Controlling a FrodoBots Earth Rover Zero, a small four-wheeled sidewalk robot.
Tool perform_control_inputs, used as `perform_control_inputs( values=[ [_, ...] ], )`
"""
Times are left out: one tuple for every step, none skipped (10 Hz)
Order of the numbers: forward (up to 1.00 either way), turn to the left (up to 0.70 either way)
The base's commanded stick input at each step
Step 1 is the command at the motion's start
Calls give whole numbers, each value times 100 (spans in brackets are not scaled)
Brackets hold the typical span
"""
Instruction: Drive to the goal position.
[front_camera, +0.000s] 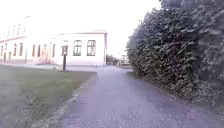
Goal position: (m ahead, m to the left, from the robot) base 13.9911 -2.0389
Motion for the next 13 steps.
perform_control_inputs(
  values=[
    [50, 0],
    [50, 0],
    [50, 0],
    [50, 0],
    [50, 0],
    [50, 0],
    [50, 0],
    [50, 0],
    [50, 0],
    [50, 0],
    [50, 0],
    [50, 0],
    [50, 0]
  ],
)
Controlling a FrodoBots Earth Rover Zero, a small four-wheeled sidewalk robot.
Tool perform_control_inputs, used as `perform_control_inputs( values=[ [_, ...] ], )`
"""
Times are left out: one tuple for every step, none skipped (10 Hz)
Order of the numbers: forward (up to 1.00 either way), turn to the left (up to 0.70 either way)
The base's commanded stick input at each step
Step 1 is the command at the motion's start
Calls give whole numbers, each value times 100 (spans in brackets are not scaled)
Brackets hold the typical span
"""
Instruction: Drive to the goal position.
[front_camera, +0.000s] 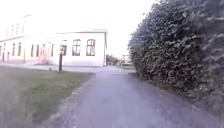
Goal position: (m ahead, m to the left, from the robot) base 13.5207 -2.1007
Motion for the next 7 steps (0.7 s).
perform_control_inputs(
  values=[
    [50, 0],
    [50, 0],
    [50, 0],
    [50, 0],
    [50, 0],
    [50, -11],
    [50, -43]
  ],
)
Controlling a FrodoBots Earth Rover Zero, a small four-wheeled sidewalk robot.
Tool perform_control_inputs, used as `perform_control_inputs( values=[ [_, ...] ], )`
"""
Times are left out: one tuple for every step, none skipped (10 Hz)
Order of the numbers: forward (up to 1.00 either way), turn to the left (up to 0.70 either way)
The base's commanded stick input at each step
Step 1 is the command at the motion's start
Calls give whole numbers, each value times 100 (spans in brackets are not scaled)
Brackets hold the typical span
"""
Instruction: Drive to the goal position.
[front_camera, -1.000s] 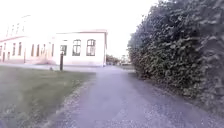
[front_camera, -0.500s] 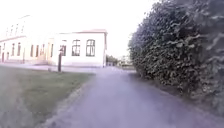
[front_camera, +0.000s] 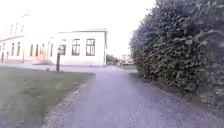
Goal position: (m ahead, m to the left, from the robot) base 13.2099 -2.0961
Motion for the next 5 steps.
perform_control_inputs(
  values=[
    [50, -50],
    [50, -50],
    [50, -50],
    [50, -50],
    [50, -50]
  ],
)
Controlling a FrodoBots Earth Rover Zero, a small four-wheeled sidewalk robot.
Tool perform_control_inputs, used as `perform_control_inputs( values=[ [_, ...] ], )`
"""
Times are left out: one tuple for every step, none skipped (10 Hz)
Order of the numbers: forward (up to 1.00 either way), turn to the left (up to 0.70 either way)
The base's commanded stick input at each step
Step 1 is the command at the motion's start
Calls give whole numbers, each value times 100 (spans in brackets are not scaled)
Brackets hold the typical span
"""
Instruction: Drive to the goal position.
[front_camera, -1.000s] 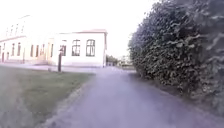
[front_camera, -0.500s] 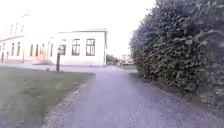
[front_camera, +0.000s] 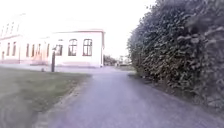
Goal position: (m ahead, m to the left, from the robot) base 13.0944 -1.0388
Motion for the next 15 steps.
perform_control_inputs(
  values=[
    [50, -49],
    [50, -21],
    [50, 0],
    [50, 0],
    [50, 0],
    [50, 0],
    [50, 0],
    [50, 0],
    [50, 0],
    [50, 0],
    [50, 0],
    [50, 0],
    [50, 0],
    [50, 0],
    [50, 0]
  ],
)
